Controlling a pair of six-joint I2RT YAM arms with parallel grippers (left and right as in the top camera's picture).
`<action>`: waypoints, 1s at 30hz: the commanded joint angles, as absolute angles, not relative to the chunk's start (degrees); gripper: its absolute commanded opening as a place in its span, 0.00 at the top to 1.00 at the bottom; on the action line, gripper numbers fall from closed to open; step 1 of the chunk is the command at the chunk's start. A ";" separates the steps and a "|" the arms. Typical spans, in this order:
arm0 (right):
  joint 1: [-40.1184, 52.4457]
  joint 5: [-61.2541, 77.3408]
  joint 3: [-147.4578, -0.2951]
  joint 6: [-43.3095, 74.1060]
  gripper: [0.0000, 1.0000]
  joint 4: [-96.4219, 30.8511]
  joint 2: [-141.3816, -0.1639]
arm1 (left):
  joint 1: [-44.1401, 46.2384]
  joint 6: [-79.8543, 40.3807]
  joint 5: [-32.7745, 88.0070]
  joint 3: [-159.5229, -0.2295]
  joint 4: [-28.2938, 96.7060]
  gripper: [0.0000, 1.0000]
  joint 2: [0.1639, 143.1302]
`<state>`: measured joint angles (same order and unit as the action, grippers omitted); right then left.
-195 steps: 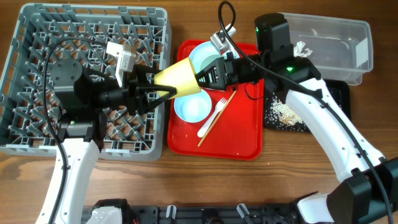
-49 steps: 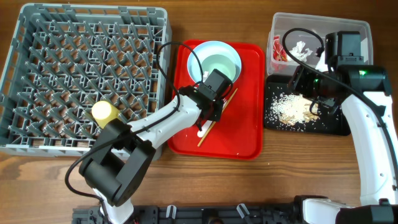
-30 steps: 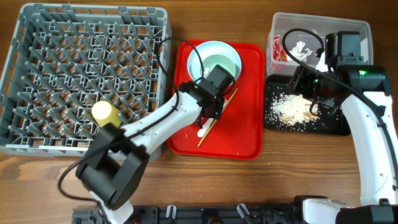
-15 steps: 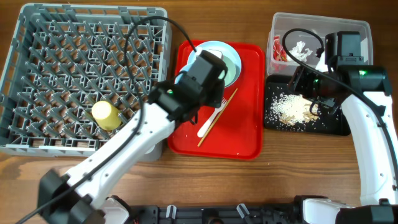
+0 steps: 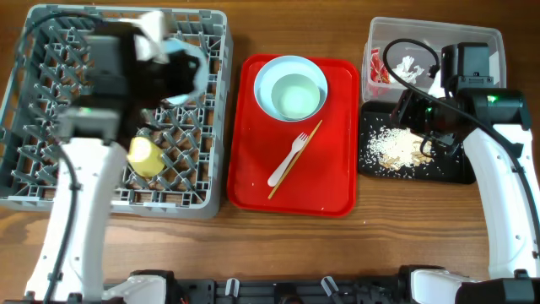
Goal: Sort waste into correct bins and load items into the dishwasher rack
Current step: 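Grasp the light-blue bowl rim and lift it toward the rack, then set the light-blue bowl upside down in the rack and release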
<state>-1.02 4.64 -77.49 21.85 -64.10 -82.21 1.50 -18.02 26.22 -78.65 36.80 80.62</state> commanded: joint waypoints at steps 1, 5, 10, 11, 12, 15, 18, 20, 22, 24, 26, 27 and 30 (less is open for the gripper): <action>-1.10 3.79 -78.15 22.24 0.34 -64.14 -81.52 | -7.97 -17.17 50.33 -79.57 34.87 0.96 84.71; -1.10 3.79 -78.15 22.22 0.34 -64.14 -81.52 | -14.83 -17.12 62.83 -79.57 33.50 0.96 89.47; -1.10 3.79 -78.17 22.26 0.34 -64.14 -81.52 | -19.64 -17.15 73.80 -79.57 30.55 0.96 95.15; -1.10 3.79 -78.17 22.24 0.35 -64.14 -81.52 | -20.32 -17.15 74.96 -79.57 30.17 0.96 96.12; -1.10 3.79 -78.17 22.24 0.34 -64.14 -81.52 | -20.95 -17.12 75.46 -79.57 30.13 0.96 97.08; -1.10 3.79 -78.17 22.24 0.35 -64.14 -81.52 | -22.39 -17.12 75.66 -79.57 30.13 0.96 99.50; -1.10 3.79 -78.17 22.24 0.34 -64.12 -81.52 | -23.03 -17.12 75.66 -79.57 30.13 0.96 101.58; -1.10 3.79 -78.17 22.24 0.34 -64.12 -81.52 | -23.16 -17.12 75.66 -79.57 30.13 0.96 102.69; -1.10 3.79 -78.17 22.24 0.34 -64.14 -81.52 | -23.16 -17.10 76.20 -79.57 29.87 0.96 103.63; -1.10 3.79 -78.15 22.24 0.34 -64.16 -81.52 | -23.16 -17.10 77.38 -79.57 29.10 0.96 104.53; -1.10 3.81 -78.17 22.26 0.34 -64.16 -81.52 | -23.16 -17.10 77.38 -79.57 28.86 0.96 105.19; -1.10 3.81 -78.15 22.28 0.34 -64.14 -81.52 | -23.16 -17.10 77.36 -79.57 28.80 0.96 105.47; -1.10 3.81 -78.17 22.33 0.35 -64.07 -81.52 | -23.29 -17.10 77.25 -79.57 27.97 0.96 106.17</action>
<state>-1.02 4.64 -77.49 21.85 -64.12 -82.21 -22.90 -18.06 75.07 -78.67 28.95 104.86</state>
